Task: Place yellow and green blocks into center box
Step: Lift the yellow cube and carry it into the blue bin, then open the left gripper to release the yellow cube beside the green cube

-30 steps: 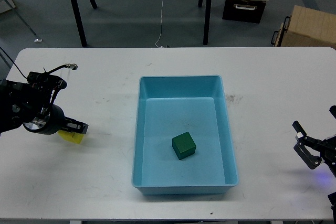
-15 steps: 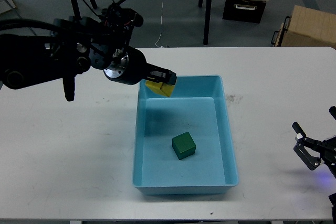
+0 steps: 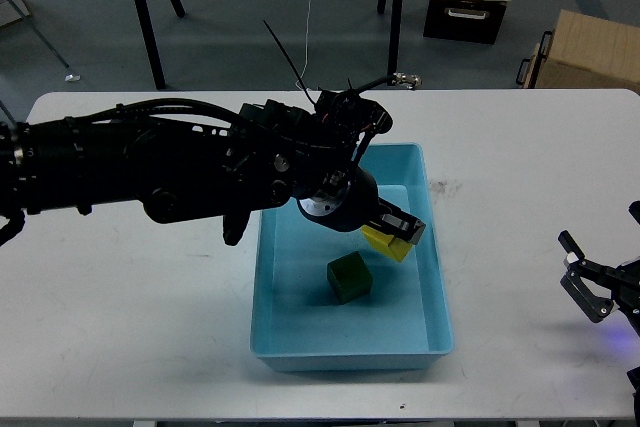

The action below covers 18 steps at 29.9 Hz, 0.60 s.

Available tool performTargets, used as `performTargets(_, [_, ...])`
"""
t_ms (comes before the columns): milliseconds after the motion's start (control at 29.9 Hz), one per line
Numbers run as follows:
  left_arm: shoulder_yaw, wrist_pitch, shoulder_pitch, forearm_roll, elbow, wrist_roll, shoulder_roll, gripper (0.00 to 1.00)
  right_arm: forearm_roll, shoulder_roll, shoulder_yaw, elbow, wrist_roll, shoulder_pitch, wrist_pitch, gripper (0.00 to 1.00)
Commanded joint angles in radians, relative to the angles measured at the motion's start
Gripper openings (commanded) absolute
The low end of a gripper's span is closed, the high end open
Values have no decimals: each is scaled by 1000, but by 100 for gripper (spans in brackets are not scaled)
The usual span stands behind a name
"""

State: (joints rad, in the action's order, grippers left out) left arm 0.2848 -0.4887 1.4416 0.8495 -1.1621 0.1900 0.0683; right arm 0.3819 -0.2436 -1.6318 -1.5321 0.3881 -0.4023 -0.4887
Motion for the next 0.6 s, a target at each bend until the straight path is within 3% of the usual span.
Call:
performTargets(0, [20, 0, -27, 0, 19, -6, -4, 28, 0, 0, -2, 1, 0, -3, 0, 100])
performTargets(134, [27, 0, -32, 3, 36, -52, 1, 46, 0, 0, 4, 1, 0, -4, 0, 100])
performTargets(201, [30, 0, -32, 5, 36, -57, 10, 61, 0, 0, 6, 1, 0, -4, 0, 100])
performTargets(267, [36, 0, -32, 5, 36, -58, 25, 83, -2, 0, 6, 1, 0, -4, 0, 100])
performTargets(301, [36, 0, -32, 5, 36, -60, 34, 100, -2, 0, 6, 1, 0, -4, 0, 100])
performTargets(568, [25, 0, -32, -3, 35, -63, 67, 100, -3, 0, 9, 1, 0, -4, 0, 100])
